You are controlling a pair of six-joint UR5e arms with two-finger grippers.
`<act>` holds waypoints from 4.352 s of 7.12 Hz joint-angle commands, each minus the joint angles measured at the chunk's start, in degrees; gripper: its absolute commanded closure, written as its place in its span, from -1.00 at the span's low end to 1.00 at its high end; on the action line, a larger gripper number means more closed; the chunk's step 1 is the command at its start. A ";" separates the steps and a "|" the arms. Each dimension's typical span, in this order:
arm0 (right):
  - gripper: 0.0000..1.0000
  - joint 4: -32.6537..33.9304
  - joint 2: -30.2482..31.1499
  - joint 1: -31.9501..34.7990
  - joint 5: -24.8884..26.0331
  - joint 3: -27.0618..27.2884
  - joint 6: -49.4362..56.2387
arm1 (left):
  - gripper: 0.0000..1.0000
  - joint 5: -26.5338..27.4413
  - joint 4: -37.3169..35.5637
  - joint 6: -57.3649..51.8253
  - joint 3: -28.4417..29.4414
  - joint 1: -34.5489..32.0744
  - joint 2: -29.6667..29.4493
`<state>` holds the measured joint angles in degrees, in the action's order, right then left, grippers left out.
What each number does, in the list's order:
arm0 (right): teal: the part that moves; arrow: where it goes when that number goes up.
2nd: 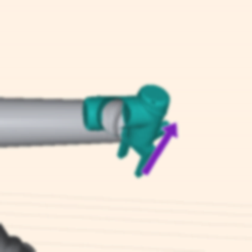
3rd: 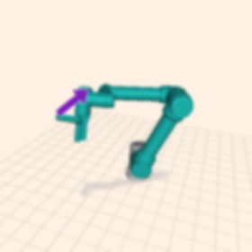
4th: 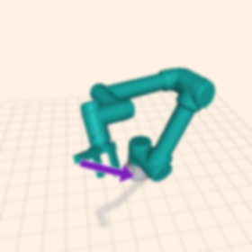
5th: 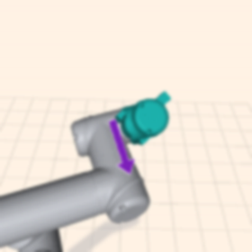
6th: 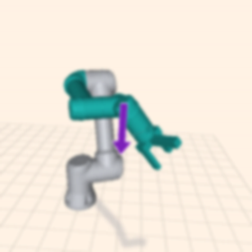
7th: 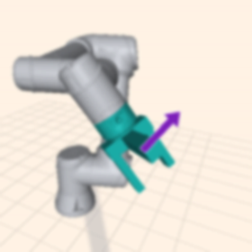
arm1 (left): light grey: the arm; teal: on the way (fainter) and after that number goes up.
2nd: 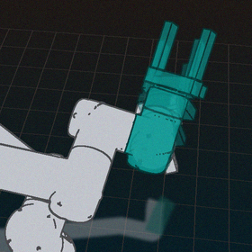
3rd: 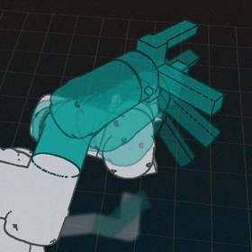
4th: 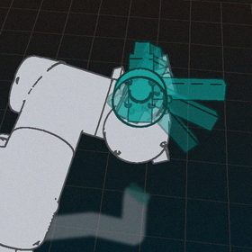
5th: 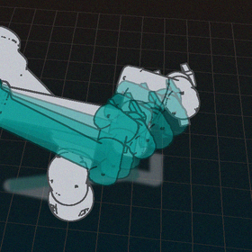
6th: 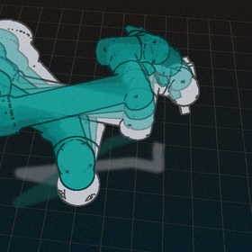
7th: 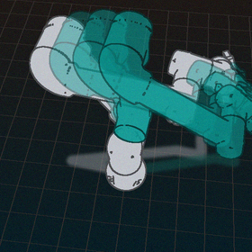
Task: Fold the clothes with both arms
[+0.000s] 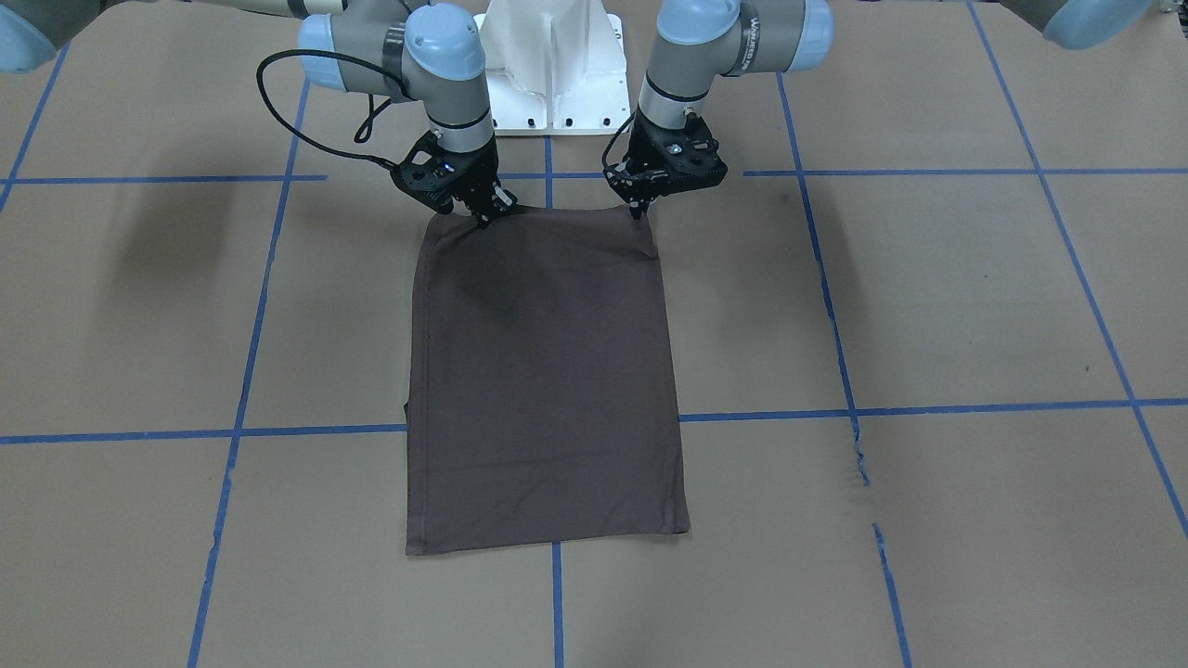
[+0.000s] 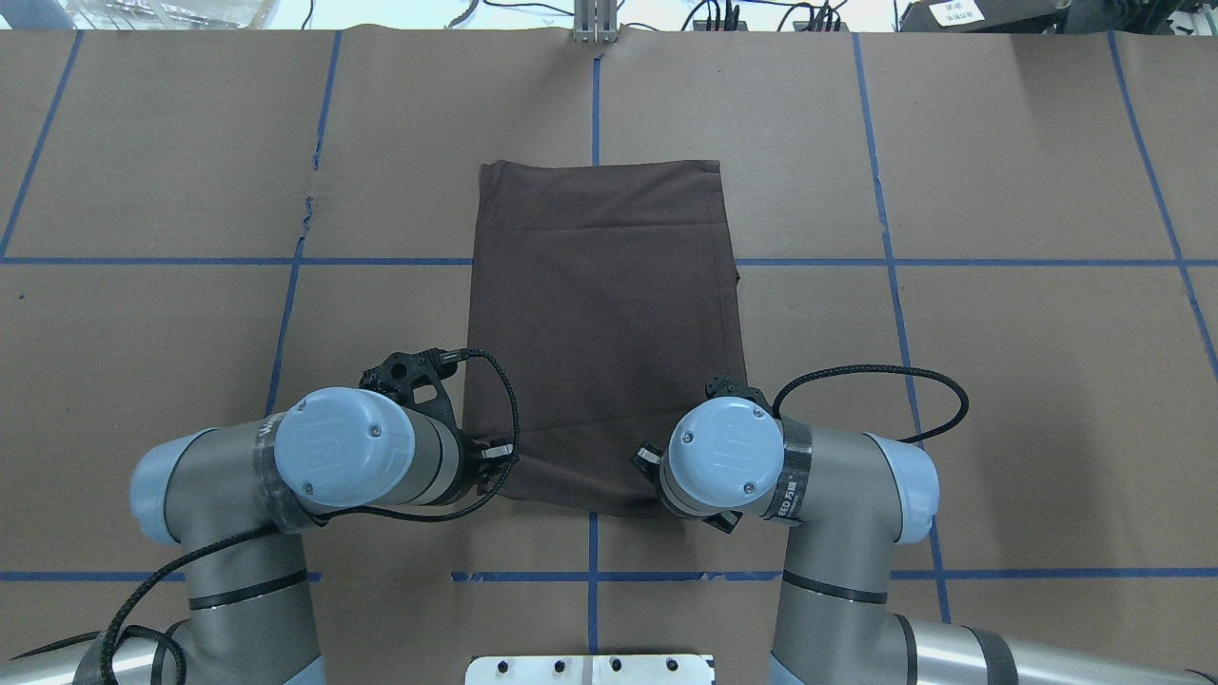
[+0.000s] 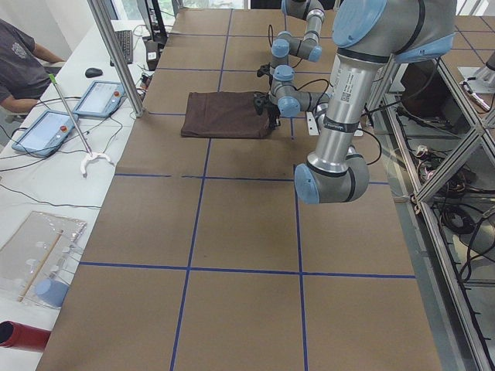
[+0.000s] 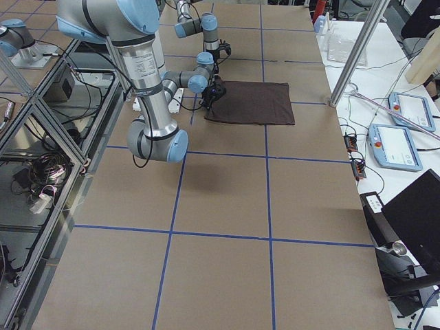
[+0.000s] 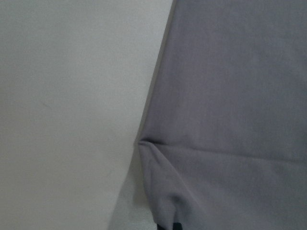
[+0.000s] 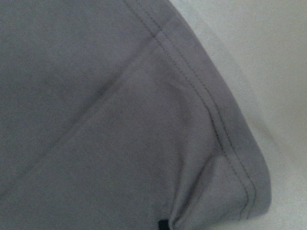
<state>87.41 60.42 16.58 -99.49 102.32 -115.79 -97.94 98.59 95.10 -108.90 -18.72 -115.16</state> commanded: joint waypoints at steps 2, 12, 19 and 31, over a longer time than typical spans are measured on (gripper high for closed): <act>1.00 -0.31 -0.39 0.56 0.00 0.85 0.13 | 1.00 -0.06 -0.07 0.00 -0.09 0.00 -0.42; 1.00 -1.70 6.64 -2.71 -0.62 17.65 0.83 | 1.00 -4.97 -4.73 0.70 -20.31 7.20 7.35; 1.00 -7.34 -9.68 15.14 -5.80 -9.29 5.67 | 1.00 -8.94 3.71 0.18 2.09 -13.09 -2.97; -1.00 -13.35 -21.00 36.90 -18.76 -38.74 37.77 | -1.00 -17.33 20.06 -22.70 26.42 -34.60 -7.42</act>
<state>71.42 36.05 48.99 -113.97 59.72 -85.05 -111.17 118.84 78.40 -78.29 -50.75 -127.00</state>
